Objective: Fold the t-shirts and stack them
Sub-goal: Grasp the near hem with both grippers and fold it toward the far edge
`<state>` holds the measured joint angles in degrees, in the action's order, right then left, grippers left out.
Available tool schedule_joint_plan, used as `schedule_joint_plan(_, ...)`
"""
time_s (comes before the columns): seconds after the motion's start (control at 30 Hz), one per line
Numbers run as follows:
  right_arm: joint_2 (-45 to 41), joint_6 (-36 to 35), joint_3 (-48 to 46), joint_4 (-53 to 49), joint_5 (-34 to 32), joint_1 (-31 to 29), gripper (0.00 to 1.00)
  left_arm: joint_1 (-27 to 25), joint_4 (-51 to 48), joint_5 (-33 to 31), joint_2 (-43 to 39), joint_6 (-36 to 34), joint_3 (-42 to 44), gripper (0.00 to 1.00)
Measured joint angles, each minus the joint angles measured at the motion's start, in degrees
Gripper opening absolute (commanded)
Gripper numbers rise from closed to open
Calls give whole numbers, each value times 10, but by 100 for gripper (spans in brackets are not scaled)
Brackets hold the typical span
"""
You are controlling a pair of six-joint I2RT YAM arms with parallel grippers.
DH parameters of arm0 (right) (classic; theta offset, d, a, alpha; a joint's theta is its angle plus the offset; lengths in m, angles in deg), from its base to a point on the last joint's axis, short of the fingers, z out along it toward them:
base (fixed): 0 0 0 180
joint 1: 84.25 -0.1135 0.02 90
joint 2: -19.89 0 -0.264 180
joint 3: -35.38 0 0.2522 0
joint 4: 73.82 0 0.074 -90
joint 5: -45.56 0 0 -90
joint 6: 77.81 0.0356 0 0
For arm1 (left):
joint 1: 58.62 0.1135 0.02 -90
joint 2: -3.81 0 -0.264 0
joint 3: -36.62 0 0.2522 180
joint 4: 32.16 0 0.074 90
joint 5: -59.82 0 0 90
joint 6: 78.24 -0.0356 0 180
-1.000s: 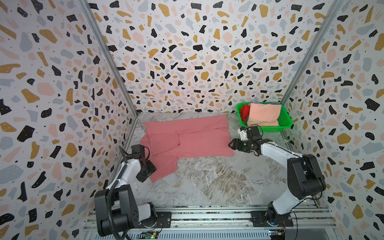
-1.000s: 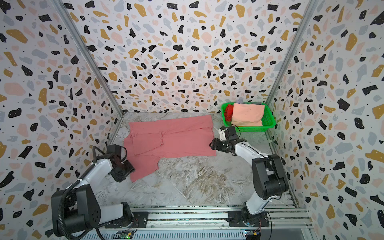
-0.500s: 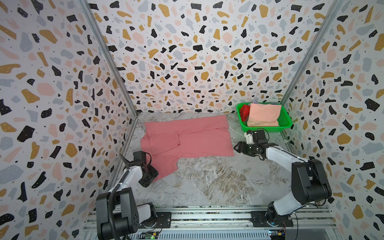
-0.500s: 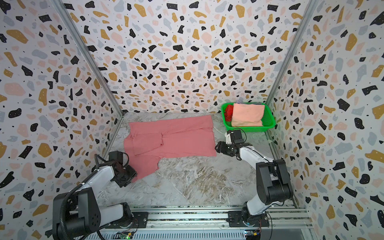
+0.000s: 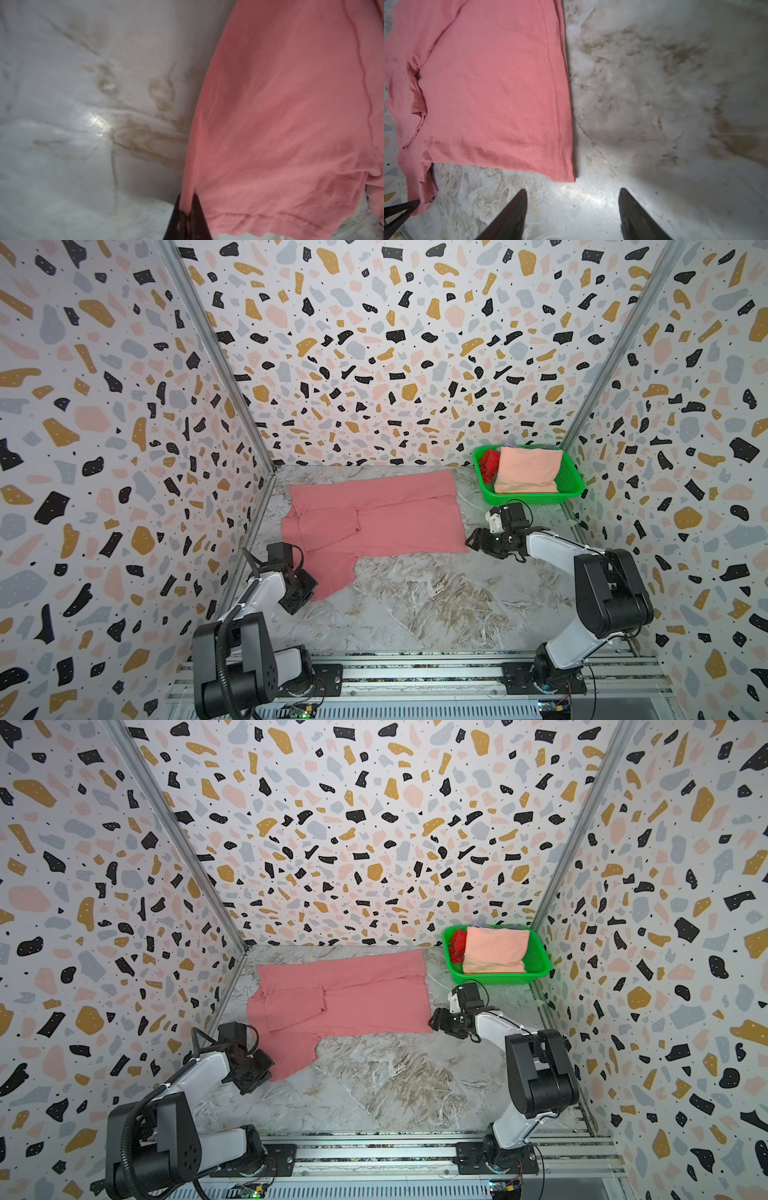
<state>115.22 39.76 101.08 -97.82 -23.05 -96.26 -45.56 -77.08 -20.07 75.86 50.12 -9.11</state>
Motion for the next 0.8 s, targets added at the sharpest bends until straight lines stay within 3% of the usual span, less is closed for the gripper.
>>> schedule_joint_plan(0.17, 46, 8, 31, 4, 10, -15, 67, 0, -10, 5, 6, -2, -16, 0)
schedule_joint_plan(0.4, 106, 9, 103, -10, -7, -63, 48, 0, -12, 21, 15, -11, -68, 0)
schedule_joint_plan(0.63, 113, 10, 115, -43, -30, -77, 11, 0, -14, 30, 19, -16, -86, 0)
schedule_joint_plan(0.73, 113, 4, 115, -60, -32, -77, 1, 0, -15, 29, 15, -16, -86, 0)
schedule_joint_plan(0.8, 110, -2, 115, -71, -32, -77, 0, 0, -19, 26, 5, -16, -86, 0)
